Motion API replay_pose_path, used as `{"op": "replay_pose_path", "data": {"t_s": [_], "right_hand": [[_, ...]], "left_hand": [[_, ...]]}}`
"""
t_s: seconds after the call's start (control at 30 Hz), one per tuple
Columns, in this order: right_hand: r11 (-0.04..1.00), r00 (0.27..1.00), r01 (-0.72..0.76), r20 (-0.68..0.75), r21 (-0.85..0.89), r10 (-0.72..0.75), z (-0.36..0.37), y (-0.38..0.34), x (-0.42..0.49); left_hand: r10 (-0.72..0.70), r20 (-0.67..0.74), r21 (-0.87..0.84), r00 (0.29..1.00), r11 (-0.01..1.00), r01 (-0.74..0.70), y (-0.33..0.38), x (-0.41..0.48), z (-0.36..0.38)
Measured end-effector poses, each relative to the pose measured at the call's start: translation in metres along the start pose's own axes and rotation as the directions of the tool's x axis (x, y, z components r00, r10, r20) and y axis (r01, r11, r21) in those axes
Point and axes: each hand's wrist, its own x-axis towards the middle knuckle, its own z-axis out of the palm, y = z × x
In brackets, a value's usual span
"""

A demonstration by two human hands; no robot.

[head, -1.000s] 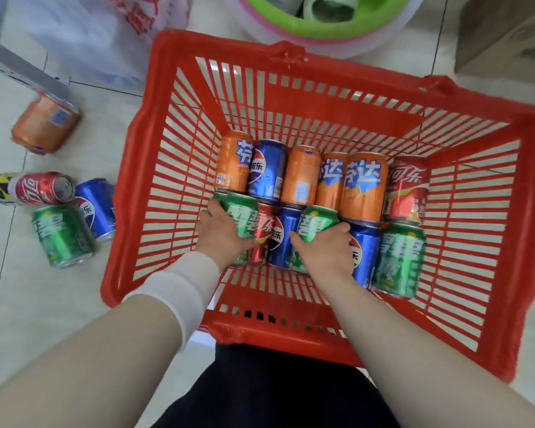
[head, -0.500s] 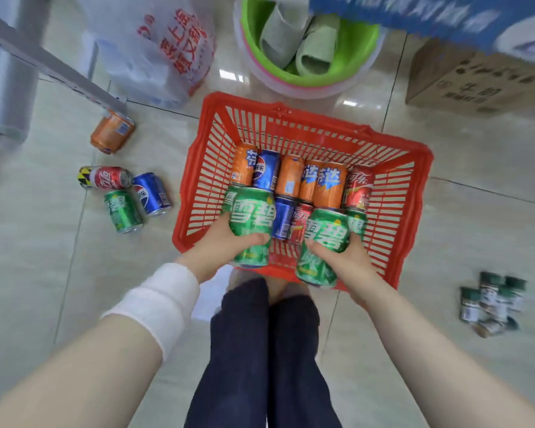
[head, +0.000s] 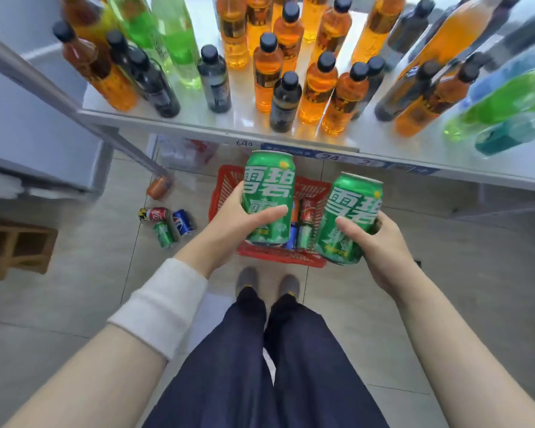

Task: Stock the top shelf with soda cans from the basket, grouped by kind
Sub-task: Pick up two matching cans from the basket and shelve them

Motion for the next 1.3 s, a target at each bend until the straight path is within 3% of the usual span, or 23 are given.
{"op": "replay_pose_path", "data": {"t_s": [0.3,0.57,0.77,0.93,1.3], "right_hand": [[0.936,0.933,0.348,0.112,-0.050,-0.341,-0.042,-0.127,-0.065],[0.794,0.801,0.597,0.137,-0.115,-0.583,-0.073,-0.238,-0.091],[0.679,0.685,0.728,0.149,-0.097,-0.713,-0.068,-0.315,-0.089],[0.637,0.647,0.762,0.135,-0.116,-0.750,-0.058,-0.369,-0.066],[0.598,0.630,0.776,0.190,-0.200,-0.753,-0.049,-0.477,0.052]], "left_hand": [[0.278,-0.120,0.232,0.953,0.941,-0.245,0.123,-0.065,0.050],[0.590,-0.107,0.281,0.801,0.790,-0.544,0.239,-0.091,0.068],[0.727,-0.065,0.290,0.684,0.670,-0.684,0.321,-0.076,0.055],[0.759,-0.042,0.310,0.650,0.628,-0.714,0.377,-0.051,0.039],[0.706,-0.121,0.494,0.698,0.652,-0.575,0.460,0.048,0.006]]}}
